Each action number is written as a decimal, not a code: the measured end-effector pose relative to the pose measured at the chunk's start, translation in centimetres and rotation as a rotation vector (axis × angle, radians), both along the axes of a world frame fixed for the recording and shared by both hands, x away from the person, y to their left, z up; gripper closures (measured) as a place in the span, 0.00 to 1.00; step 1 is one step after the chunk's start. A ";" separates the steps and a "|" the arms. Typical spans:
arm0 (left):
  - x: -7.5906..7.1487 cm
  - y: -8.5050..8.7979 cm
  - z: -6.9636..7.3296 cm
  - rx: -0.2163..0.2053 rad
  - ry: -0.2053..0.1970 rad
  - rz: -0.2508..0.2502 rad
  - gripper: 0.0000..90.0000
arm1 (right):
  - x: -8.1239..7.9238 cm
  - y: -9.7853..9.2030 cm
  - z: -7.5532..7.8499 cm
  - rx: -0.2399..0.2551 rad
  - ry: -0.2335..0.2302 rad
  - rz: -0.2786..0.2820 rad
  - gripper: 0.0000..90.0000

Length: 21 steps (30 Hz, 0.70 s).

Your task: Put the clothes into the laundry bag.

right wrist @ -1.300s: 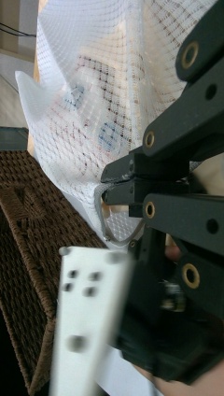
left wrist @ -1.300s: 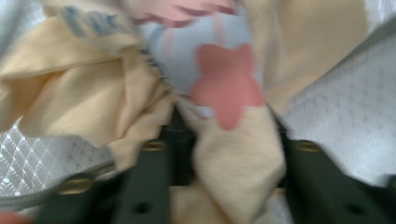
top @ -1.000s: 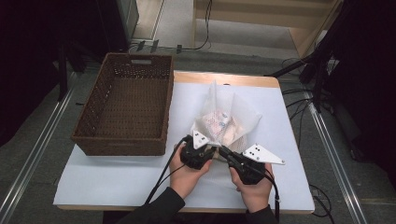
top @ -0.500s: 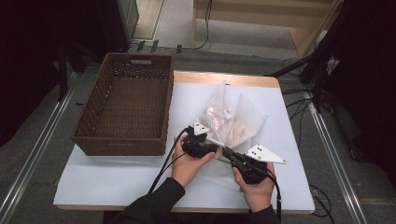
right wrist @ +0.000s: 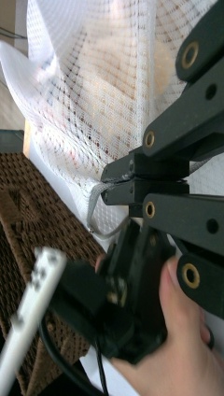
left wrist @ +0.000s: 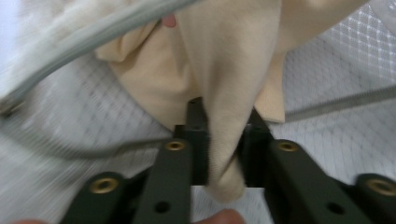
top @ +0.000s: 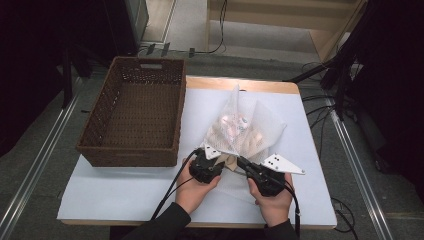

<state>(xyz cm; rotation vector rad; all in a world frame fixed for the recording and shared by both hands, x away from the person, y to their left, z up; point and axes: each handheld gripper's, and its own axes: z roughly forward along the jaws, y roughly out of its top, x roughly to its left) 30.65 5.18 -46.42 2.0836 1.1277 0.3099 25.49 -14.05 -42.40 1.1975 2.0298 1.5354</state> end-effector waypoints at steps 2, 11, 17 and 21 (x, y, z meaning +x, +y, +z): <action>0.6 -0.7 0.1 -0.013 0.021 -0.011 0.93 | -0.1 0.2 0.0 -0.001 -0.001 0.005 1.00; 3.2 -1.6 0.0 -0.089 -0.015 0.110 0.95 | -0.3 0.2 -0.2 -0.008 -0.001 0.011 1.00; 4.4 -0.7 -0.5 -0.109 -0.074 0.288 0.95 | -0.2 -0.3 -1.2 -0.022 0.033 0.006 1.00; 4.2 -0.7 -0.5 -0.111 -0.044 0.210 0.83 | -0.1 -0.3 -1.7 -0.040 0.043 0.003 1.00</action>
